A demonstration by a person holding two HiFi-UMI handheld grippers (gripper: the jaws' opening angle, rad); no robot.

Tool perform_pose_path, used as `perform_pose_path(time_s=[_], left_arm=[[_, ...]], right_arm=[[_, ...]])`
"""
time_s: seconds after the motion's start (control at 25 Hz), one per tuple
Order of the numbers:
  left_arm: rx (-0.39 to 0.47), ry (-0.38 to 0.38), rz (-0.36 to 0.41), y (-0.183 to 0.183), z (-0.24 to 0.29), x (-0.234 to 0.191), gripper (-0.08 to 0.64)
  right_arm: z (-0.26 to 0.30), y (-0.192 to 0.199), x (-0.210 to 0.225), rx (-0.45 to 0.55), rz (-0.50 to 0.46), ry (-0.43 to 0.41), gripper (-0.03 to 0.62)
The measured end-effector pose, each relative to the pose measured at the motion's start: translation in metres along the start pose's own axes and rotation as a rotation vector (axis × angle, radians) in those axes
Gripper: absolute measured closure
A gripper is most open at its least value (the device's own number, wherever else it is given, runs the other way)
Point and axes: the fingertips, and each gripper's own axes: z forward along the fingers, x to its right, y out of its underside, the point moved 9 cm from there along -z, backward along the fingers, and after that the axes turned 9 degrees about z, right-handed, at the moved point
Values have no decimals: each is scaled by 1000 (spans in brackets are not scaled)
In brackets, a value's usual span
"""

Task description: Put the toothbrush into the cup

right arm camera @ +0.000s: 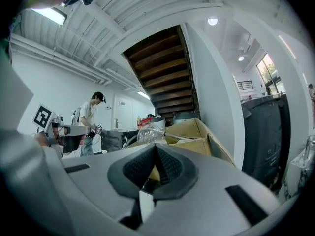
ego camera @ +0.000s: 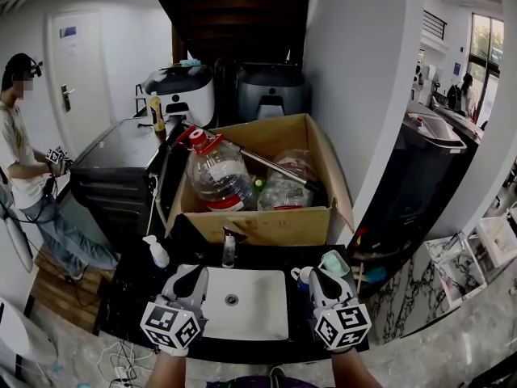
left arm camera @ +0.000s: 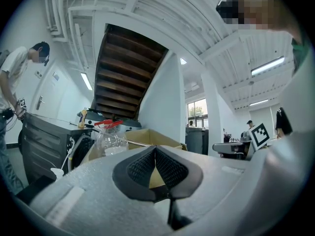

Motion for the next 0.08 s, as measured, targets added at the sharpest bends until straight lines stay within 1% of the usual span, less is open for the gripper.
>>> perform_pose_path(time_s=[0.08], left_arm=[[2,-1,-1,0,0,1,545]], right_arm=[[-2,1,1,0,1,0,591]])
